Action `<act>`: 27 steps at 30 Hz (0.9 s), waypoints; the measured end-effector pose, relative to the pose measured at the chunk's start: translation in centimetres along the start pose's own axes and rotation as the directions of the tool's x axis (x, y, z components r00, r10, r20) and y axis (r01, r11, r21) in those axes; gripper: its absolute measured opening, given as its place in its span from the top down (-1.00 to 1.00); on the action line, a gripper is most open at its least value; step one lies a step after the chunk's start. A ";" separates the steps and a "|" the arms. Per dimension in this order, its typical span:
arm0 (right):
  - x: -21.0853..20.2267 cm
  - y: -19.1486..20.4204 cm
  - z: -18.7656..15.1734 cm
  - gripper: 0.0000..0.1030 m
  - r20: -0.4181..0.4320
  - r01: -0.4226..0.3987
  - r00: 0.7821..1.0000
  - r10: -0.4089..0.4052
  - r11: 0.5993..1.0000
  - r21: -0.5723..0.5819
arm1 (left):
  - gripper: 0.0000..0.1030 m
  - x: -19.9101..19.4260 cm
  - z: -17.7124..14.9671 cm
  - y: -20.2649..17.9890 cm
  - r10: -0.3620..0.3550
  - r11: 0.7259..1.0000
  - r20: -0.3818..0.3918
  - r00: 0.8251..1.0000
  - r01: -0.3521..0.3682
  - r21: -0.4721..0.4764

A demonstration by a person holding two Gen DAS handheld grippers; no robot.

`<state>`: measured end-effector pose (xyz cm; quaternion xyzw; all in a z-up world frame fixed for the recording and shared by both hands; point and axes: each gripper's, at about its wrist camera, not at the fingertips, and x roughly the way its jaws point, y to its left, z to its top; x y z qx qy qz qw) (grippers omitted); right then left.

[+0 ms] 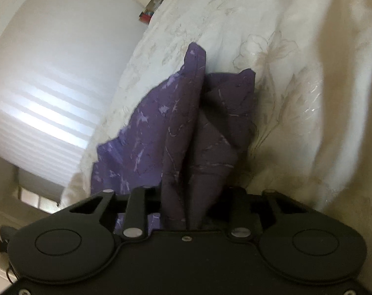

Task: Fold large clothes

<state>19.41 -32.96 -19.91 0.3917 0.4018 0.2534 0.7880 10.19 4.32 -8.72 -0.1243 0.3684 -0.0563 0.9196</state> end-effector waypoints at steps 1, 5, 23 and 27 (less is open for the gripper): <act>-0.3 0.4 0.1 0.31 0.008 0.004 1.000 -0.004 1.000 -0.006 | 0.91 -0.7 -0.2 -0.2 -0.003 1.000 0.017 1.000 0.003 0.012; -1.4 2.9 0.6 0.35 0.018 0.024 1.000 -0.023 0.998 -0.050 | 0.89 -1.7 -1.5 0.3 -0.035 0.999 0.005 0.999 0.035 0.028; 2.8 22.1 0.0 0.34 -0.118 -0.084 0.992 0.052 0.955 -0.284 | 0.83 -6.4 -0.8 5.9 0.068 0.995 0.120 0.990 -0.058 -0.078; 8.1 25.0 -2.1 0.34 -0.211 -0.142 0.974 0.077 0.940 -0.311 | 0.83 -9.6 0.2 9.6 0.179 0.975 0.204 0.963 -0.145 -0.170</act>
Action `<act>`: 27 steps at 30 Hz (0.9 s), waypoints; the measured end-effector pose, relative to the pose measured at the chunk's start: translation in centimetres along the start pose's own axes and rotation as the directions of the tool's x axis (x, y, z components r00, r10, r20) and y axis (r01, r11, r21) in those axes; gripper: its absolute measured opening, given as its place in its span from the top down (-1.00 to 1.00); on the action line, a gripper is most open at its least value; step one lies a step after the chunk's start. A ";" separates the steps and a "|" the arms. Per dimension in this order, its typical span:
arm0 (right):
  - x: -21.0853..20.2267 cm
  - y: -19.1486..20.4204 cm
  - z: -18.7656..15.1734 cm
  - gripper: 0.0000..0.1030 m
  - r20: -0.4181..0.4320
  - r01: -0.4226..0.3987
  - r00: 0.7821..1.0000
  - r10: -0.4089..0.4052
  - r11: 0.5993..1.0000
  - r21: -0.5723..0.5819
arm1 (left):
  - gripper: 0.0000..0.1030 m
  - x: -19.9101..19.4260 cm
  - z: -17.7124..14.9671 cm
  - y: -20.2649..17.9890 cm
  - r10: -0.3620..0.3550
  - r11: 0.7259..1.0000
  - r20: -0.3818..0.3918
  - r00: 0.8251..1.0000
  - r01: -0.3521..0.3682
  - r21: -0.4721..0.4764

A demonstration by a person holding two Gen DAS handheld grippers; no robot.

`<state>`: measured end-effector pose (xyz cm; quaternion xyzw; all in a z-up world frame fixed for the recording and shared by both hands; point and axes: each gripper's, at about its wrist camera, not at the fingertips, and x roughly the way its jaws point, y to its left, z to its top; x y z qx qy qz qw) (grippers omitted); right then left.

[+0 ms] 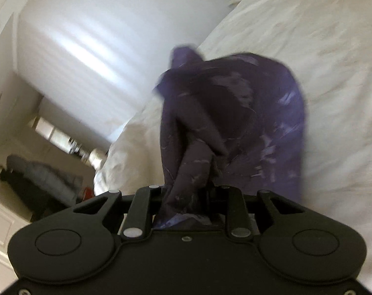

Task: Fold large clothes

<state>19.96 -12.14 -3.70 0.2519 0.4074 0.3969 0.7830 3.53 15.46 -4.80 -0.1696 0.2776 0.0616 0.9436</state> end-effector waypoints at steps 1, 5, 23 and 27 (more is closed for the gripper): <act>1.7 0.3 -0.2 0.33 -0.021 -0.008 1.000 0.008 1.000 -0.003 | 0.82 -0.3 0.5 0.9 0.027 0.999 0.016 1.000 -0.026 -0.020; 8.8 0.7 -1.4 0.31 -0.092 -0.017 0.996 0.017 1.000 0.006 | 0.82 -1.7 0.7 4.2 0.117 0.989 0.050 0.992 -0.111 -0.103; 4.4 -1.6 -1.7 -1.00 0.115 -0.131 0.983 0.146 0.982 -0.133 | -0.42 -5.5 2.6 -0.4 -0.009 0.995 0.253 0.967 -0.016 0.098; 1.4 -3.8 -1.1 -1.00 0.225 0.090 0.973 -0.049 0.980 -0.179 | -0.52 -2.3 2.7 -2.9 -0.104 0.978 0.166 0.981 0.070 0.198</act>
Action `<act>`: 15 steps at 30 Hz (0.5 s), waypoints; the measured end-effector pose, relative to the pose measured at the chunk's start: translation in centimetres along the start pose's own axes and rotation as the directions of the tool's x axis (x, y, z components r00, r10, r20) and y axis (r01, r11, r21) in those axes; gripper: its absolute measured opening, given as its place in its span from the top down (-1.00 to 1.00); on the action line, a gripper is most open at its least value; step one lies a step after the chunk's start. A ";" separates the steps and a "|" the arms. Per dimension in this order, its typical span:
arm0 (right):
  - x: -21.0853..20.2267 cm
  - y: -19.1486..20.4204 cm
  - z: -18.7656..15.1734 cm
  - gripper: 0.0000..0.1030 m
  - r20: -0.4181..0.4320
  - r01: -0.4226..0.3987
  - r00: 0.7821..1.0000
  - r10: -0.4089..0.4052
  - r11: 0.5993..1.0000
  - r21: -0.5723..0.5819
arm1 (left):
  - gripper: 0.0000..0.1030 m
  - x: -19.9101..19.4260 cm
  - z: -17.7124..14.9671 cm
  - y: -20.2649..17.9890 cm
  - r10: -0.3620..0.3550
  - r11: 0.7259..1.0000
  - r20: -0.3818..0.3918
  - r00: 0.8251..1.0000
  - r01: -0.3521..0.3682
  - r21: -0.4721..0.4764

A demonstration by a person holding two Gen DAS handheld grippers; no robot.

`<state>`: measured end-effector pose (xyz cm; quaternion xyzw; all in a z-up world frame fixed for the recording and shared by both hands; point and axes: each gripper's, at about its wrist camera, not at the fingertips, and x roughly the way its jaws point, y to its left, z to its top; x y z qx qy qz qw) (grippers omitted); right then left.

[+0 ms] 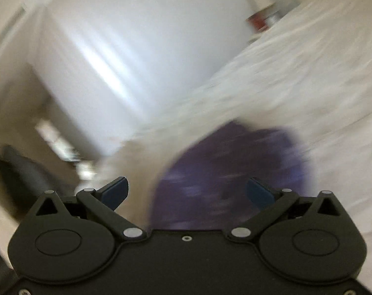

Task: Fold large clothes

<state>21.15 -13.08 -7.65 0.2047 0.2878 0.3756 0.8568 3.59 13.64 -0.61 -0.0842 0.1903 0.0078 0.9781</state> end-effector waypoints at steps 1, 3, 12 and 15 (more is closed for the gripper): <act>-0.1 -0.3 0.0 -1.00 0.006 0.053 0.999 -0.053 0.998 -0.024 | -0.52 1.0 -0.1 -0.3 -0.007 1.000 -0.028 1.000 0.007 0.012; -0.1 -0.9 -0.4 -1.00 0.004 0.133 0.991 -0.133 0.989 -0.059 | -0.52 3.0 -0.9 -0.2 -0.006 1.000 -0.076 0.997 0.006 0.009; 3.3 -2.1 -0.7 -0.99 -0.028 0.228 0.972 -0.233 0.965 -0.127 | -0.71 6.4 -6.0 6.9 0.065 0.970 -0.295 0.953 -0.129 -0.205; 5.8 -1.7 0.3 -0.99 -0.024 0.225 0.973 -0.231 0.964 -0.143 | -0.78 6.6 -6.5 8.2 0.011 0.947 -0.310 0.951 -0.110 -0.302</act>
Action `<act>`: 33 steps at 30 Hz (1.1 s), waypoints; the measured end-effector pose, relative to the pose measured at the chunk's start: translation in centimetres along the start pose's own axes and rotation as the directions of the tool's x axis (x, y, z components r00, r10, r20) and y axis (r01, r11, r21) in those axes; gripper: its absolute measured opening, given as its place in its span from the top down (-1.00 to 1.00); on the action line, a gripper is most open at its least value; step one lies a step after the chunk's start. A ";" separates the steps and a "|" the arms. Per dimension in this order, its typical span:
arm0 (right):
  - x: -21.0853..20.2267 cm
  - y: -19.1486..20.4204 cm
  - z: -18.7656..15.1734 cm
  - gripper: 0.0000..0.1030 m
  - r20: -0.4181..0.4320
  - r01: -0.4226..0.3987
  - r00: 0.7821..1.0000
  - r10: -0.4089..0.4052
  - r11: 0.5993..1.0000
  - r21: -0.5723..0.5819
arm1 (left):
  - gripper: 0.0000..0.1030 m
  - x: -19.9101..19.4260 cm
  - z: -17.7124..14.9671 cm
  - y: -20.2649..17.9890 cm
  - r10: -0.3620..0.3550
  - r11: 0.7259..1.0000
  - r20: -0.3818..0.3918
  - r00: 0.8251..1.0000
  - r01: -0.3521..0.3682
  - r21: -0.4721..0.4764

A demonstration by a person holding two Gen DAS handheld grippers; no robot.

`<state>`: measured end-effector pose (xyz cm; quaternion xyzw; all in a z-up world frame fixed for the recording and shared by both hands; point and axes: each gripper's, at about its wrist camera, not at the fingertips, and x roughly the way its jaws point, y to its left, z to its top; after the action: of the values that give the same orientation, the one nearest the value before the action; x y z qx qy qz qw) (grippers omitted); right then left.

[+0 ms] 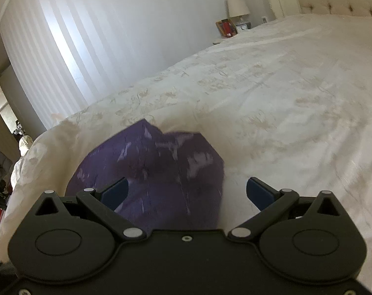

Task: Fold large clothes

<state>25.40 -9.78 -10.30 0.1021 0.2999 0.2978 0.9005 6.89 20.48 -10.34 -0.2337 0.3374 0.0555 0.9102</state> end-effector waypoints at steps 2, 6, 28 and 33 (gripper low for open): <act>1.3 0.2 0.6 -0.99 -0.014 -0.002 1.000 0.002 1.000 -0.012 | -0.81 0.2 0.0 -0.1 0.000 1.000 0.000 1.000 0.000 0.001; 5.2 0.0 1.6 -0.99 -0.073 0.032 0.997 -0.031 0.999 0.011 | -0.82 0.5 -0.2 -0.2 -0.002 1.000 0.002 1.000 0.002 0.004; 5.4 -6.2 -2.7 -0.99 -0.178 -0.167 0.960 0.215 0.953 0.252 | -0.85 2.2 0.0 1.6 -0.134 0.986 -0.053 0.990 0.127 -0.110; 4.1 -8.1 -5.0 -0.99 -0.118 -0.324 0.916 0.383 0.882 0.343 | -0.71 2.6 -0.2 2.6 -0.205 0.969 -0.068 0.976 0.192 -0.158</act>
<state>28.86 -13.78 -19.15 0.2706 0.4007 0.4138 0.7714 8.08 22.58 -13.09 -0.3366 0.3450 -0.0203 0.8759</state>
